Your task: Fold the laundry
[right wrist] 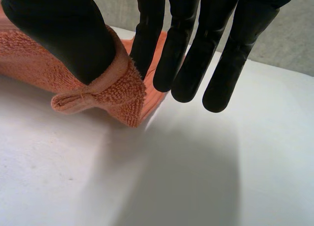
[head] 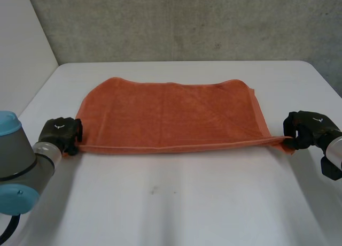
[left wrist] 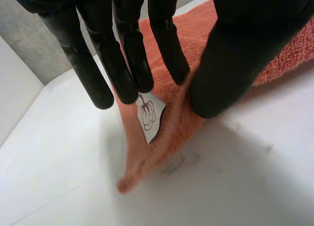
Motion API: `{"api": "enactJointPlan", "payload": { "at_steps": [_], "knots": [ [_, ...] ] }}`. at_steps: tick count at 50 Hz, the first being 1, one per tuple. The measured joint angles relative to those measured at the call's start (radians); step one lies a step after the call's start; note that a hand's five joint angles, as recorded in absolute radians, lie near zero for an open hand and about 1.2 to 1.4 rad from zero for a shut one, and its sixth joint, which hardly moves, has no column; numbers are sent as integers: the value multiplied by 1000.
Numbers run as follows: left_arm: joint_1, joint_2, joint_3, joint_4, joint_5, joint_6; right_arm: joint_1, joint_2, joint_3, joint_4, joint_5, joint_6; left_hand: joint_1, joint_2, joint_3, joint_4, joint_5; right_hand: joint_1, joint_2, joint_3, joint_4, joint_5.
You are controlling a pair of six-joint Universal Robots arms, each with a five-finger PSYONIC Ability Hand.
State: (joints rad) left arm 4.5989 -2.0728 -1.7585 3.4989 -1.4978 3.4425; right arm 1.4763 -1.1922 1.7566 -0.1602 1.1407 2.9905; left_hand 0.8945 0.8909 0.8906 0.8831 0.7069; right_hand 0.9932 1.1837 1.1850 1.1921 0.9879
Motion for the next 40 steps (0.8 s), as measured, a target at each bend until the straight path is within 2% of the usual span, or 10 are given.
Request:
{"api": "enactJointPlan", "payload": {
  "at_steps": [2,6,13,20,22,24,25,28,34,40],
  "knots": [
    [1,1,-1,-2,-2,0,0,-2,1,-10,7,-2,161,153,153,161,161,0,0,0,0,0],
    [4,9,-8,0,-5,2,0,-9,1,-23,22,-18,259,282,281,289,281,0,0,0,0,0],
    [-4,114,-64,-5,-22,12,3,-53,-5,51,25,-161,284,323,322,330,317,0,0,0,0,0],
    [-28,359,-162,-134,-51,77,1,-213,-14,404,36,-559,288,326,324,333,322,0,0,0,0,0],
    [-30,448,-188,-239,-55,121,-1,-276,-8,555,50,-717,288,327,324,333,322,0,0,0,0,0],
    [-30,468,-193,-269,-56,133,-2,-289,-6,585,54,-751,288,327,324,333,322,0,0,0,0,0],
    [-30,520,-202,-371,-56,169,-5,-328,-1,680,70,-860,291,327,324,333,322,0,0,0,0,0],
    [-28,554,-203,-468,-53,202,-10,-359,3,757,92,-965,291,327,325,333,322,0,0,0,0,0],
    [-23,519,-175,-520,-49,230,-10,-350,0,774,131,-1049,292,327,326,333,322,0,0,0,0,0],
    [-24,315,-74,-407,-51,235,47,-189,-58,601,183,-971,302,327,326,333,328,0,0,0,0,0]
  ]
}}
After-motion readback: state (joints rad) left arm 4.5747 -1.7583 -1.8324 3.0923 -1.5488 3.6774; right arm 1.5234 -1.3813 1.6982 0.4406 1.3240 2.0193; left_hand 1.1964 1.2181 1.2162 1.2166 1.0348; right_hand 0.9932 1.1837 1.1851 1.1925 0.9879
